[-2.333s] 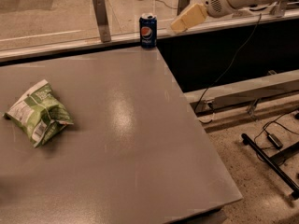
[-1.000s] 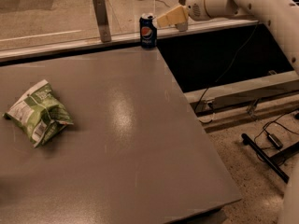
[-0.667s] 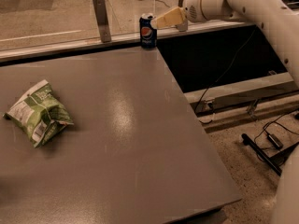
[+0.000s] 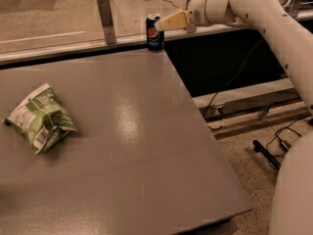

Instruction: Pick pepsi can

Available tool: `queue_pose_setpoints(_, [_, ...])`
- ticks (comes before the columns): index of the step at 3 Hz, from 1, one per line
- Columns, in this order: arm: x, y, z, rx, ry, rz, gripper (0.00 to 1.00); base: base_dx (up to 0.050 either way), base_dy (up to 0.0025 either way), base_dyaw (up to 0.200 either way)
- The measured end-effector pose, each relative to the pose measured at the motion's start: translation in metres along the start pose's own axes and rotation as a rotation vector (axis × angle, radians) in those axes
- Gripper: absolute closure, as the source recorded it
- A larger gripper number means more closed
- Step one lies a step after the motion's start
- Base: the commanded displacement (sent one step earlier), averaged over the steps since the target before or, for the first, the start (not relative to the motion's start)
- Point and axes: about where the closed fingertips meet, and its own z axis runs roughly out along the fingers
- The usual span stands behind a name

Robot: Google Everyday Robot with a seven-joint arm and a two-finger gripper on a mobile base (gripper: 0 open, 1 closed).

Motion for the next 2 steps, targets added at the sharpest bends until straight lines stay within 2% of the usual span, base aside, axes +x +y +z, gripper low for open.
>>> queue_pose_setpoints(2, [0.005, -0.003, 0.025, -0.017, -0.022, 0.000, 0.00, 0.000, 0.00000, 0.000])
